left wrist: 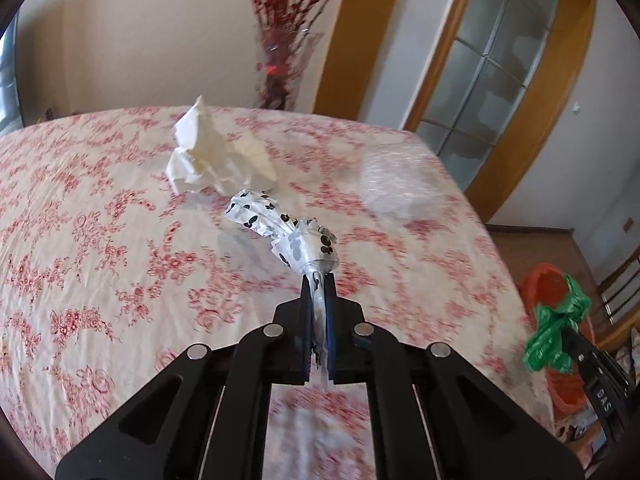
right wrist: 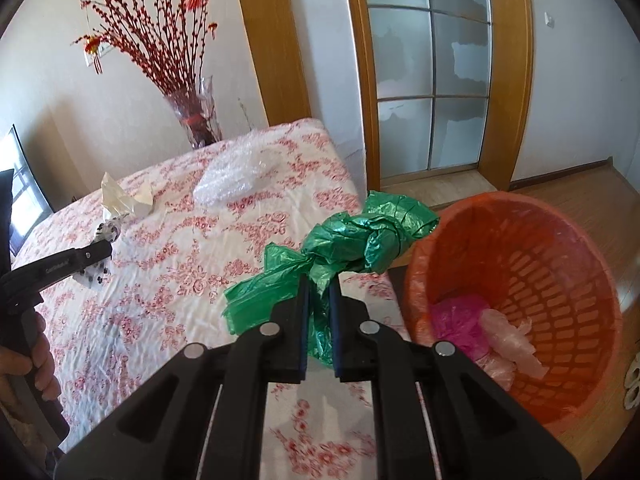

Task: Collect trash
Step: 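Carry the dotted bag and green bag over the orange basket with both tools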

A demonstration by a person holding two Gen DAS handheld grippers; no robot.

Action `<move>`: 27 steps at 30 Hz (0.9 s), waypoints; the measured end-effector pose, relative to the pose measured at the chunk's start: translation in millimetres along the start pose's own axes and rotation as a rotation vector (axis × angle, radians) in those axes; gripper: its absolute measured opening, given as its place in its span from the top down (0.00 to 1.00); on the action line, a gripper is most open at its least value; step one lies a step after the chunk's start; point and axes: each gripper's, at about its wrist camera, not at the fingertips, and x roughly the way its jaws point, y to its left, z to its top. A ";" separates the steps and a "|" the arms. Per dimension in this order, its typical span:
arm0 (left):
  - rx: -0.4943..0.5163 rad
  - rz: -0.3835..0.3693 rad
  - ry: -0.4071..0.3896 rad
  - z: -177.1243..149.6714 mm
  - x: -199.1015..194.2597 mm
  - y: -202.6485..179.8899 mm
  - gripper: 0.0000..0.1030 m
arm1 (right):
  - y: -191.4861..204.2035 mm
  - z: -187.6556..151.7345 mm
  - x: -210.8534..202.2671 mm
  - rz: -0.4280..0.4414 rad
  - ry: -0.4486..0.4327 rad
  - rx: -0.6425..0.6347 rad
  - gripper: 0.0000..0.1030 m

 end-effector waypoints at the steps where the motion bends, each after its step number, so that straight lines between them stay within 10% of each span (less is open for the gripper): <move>1: 0.007 -0.010 -0.004 -0.5 -2.8 -3.7 0.96 | -2.0 0.1 -3.4 -0.003 -0.007 0.000 0.90; 27: 0.264 -0.345 0.041 -38.6 -13.2 -192.5 0.96 | -124.5 -16.3 -66.3 -0.161 -0.107 0.125 0.90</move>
